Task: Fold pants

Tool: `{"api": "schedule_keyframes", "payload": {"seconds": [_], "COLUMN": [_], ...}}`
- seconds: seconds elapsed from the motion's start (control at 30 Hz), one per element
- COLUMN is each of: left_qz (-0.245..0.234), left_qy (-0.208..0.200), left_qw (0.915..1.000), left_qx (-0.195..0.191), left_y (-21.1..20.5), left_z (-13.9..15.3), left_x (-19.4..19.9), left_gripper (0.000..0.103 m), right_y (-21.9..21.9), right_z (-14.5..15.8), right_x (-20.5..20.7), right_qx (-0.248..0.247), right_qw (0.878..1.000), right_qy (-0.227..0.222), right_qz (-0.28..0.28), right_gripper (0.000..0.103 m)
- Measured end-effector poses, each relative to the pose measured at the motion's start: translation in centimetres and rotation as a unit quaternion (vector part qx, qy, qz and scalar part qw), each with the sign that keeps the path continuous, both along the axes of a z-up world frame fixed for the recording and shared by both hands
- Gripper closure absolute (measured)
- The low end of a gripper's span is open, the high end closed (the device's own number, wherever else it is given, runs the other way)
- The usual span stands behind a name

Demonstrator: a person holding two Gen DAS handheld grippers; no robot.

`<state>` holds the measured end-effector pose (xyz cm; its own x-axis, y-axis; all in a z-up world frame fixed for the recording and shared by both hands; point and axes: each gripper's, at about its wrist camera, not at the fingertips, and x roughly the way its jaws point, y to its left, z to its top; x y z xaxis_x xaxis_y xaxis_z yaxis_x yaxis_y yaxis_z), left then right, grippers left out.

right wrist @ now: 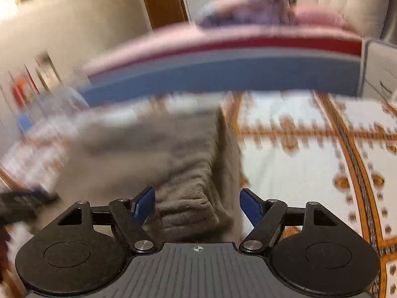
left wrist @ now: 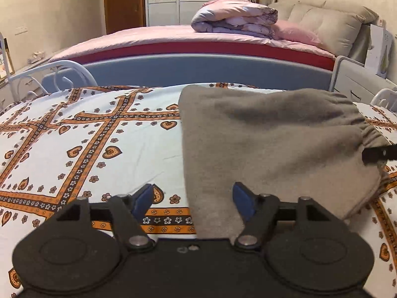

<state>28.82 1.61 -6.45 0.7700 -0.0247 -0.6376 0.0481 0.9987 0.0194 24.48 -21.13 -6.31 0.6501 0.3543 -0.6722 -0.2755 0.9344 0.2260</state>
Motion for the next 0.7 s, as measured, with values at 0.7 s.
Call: {"api": "schedule_keyframes", "payload": {"seconds": [0.7], "left_qz": [-0.007], "left_qy": [-0.060], "left_qw": [0.9981], "left_qx": [-0.010], "left_y": [-1.9], "left_z": [7.8], "left_x": [-10.4], "left_gripper": [0.013], "right_y": [-2.0], "right_z": [8.6], "right_x": [-12.9], "right_qx": [0.031], "right_qw": [0.991], "right_qy": [-0.129], "right_qz": [-0.003], "right_gripper": [0.000]}}
